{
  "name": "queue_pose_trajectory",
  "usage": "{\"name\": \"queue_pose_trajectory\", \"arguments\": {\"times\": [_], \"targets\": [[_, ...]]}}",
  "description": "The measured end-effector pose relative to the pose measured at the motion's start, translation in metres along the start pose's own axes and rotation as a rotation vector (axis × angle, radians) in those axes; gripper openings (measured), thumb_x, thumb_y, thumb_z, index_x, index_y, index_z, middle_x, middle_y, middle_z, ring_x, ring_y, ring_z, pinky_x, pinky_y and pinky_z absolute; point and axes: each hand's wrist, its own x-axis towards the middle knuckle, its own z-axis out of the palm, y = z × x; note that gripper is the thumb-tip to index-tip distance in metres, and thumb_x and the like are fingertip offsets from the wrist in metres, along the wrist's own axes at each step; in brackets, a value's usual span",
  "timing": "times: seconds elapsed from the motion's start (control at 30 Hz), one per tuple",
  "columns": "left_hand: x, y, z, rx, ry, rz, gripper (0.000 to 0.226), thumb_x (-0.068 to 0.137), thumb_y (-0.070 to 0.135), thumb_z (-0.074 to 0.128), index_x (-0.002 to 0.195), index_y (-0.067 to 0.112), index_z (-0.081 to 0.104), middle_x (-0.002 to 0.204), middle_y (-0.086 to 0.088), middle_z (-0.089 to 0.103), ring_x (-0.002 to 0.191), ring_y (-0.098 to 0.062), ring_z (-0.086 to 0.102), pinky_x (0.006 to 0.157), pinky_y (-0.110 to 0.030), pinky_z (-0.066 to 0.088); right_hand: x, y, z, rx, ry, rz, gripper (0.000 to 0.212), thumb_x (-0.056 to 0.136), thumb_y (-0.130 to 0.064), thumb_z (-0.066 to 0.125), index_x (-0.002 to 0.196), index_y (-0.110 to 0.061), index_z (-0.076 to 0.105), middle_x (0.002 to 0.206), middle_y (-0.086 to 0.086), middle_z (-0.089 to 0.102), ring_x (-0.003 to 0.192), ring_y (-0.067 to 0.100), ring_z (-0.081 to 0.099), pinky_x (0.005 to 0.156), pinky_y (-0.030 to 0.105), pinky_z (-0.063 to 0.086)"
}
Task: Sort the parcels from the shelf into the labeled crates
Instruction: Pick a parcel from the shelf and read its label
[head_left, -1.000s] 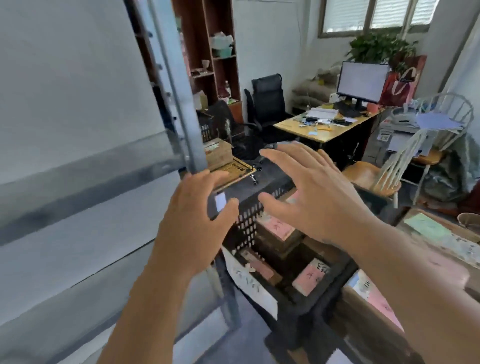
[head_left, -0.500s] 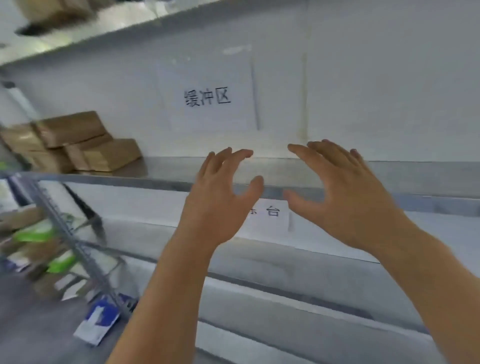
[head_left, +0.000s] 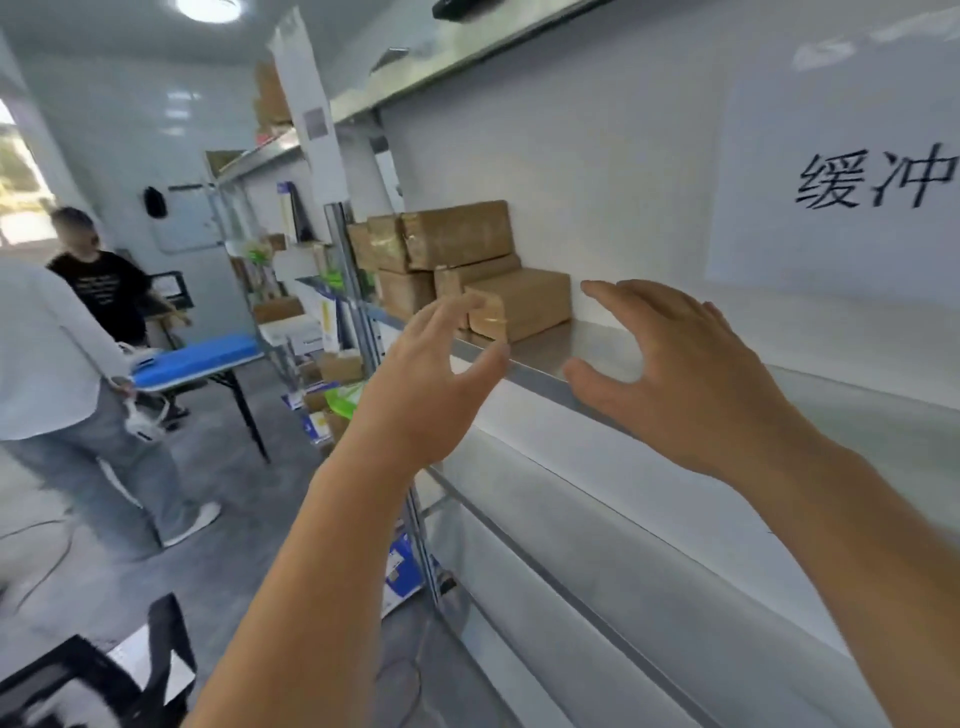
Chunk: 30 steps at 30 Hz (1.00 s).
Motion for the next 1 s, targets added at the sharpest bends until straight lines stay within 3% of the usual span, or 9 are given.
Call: {"name": "queue_pose_trajectory", "arguments": {"times": [0.27,0.4,0.53,0.63,0.7,0.8,0.87,0.93,1.0], "targets": [[0.111,-0.05,0.0,0.033,-0.012,-0.101,0.057,0.103,0.055,0.051,0.158,0.047,0.034,0.169,0.008,0.035,0.148,-0.02,0.042,0.113,-0.044,0.039,0.126,0.016,0.065,0.041,-0.099,0.012,0.069,0.095,-0.062,0.053,0.157,-0.04,0.033,0.162,-0.015,0.036,0.144,0.017,0.035,0.114,0.042,0.032],[0.162,-0.082,0.016,0.02,-0.061,-0.107,0.053,0.104,0.054,0.048,0.154,0.048,0.035,0.165,0.006,0.04,0.129,-0.016,0.047,0.099,-0.039,0.036,0.172,0.018,0.101,0.031,-0.133,0.062,0.068,0.094,-0.063,0.051,0.156,-0.042,0.033,0.163,-0.017,0.034,0.145,0.016,0.036,0.109,0.04,0.033],[0.209,-0.123,0.042,-0.108,-0.123,-0.067,0.053,0.103,0.053,0.052,0.154,0.046,0.038,0.159,0.005,0.047,0.139,-0.021,0.051,0.11,-0.045,0.042,0.212,0.023,0.144,0.051,-0.143,0.219,0.075,0.089,-0.072,0.048,0.156,-0.044,0.03,0.162,-0.013,0.036,0.144,0.022,0.041,0.111,0.045,0.038],[0.234,-0.154,0.063,-0.264,-0.155,-0.074,0.045,0.104,0.048,0.053,0.148,0.045,0.045,0.135,0.011,0.059,0.117,-0.014,0.061,0.097,-0.037,0.045,0.233,0.027,0.174,0.075,-0.133,0.384,0.081,0.086,-0.081,0.041,0.154,-0.037,0.036,0.155,-0.003,0.047,0.138,0.025,0.047,0.11,0.049,0.043],[0.242,-0.167,0.076,-0.42,-0.11,-0.087,0.033,0.104,0.042,0.054,0.137,0.046,0.052,0.114,0.019,0.065,0.096,-0.005,0.064,0.084,-0.028,0.045,0.245,0.025,0.186,0.11,-0.056,0.458,0.076,0.084,-0.082,0.039,0.139,-0.031,0.053,0.136,-0.001,0.058,0.122,0.023,0.055,0.099,0.044,0.046],[0.246,-0.177,0.091,-0.565,-0.053,-0.1,0.027,0.105,0.043,0.051,0.132,0.044,0.056,0.095,0.016,0.065,0.079,-0.001,0.061,0.072,-0.02,0.043,0.255,0.02,0.193,0.209,0.111,0.523,0.044,0.092,-0.07,0.048,0.098,-0.029,0.061,0.103,-0.004,0.066,0.094,0.017,0.06,0.079,0.036,0.041],[0.254,-0.179,0.095,-0.592,-0.096,-0.119,0.03,0.106,0.05,0.047,0.129,0.038,0.062,0.092,0.011,0.064,0.09,-0.003,0.063,0.076,-0.021,0.043,0.258,0.019,0.197,0.274,0.168,0.589,0.038,0.097,-0.061,0.05,0.086,-0.026,0.058,0.088,-0.007,0.064,0.082,0.009,0.058,0.073,0.034,0.041],[0.264,-0.177,0.096,-0.562,-0.194,-0.089,0.046,0.107,0.06,0.039,0.117,0.024,0.065,0.092,0.005,0.062,0.104,-0.014,0.065,0.086,-0.028,0.047,0.26,0.023,0.2,0.35,0.18,0.694,0.041,0.097,-0.058,0.053,0.094,-0.019,0.066,0.08,-0.004,0.067,0.074,0.009,0.061,0.07,0.032,0.049],[0.273,-0.168,0.095,-0.536,-0.336,-0.093,0.058,0.103,0.071,0.034,0.133,0.033,0.066,0.117,0.013,0.069,0.12,-0.016,0.062,0.102,-0.035,0.045,0.259,0.026,0.195,0.508,0.159,0.85,0.041,0.096,-0.05,0.058,0.105,-0.014,0.074,0.088,0.009,0.075,0.072,0.017,0.067,0.062,0.027,0.053]]}}
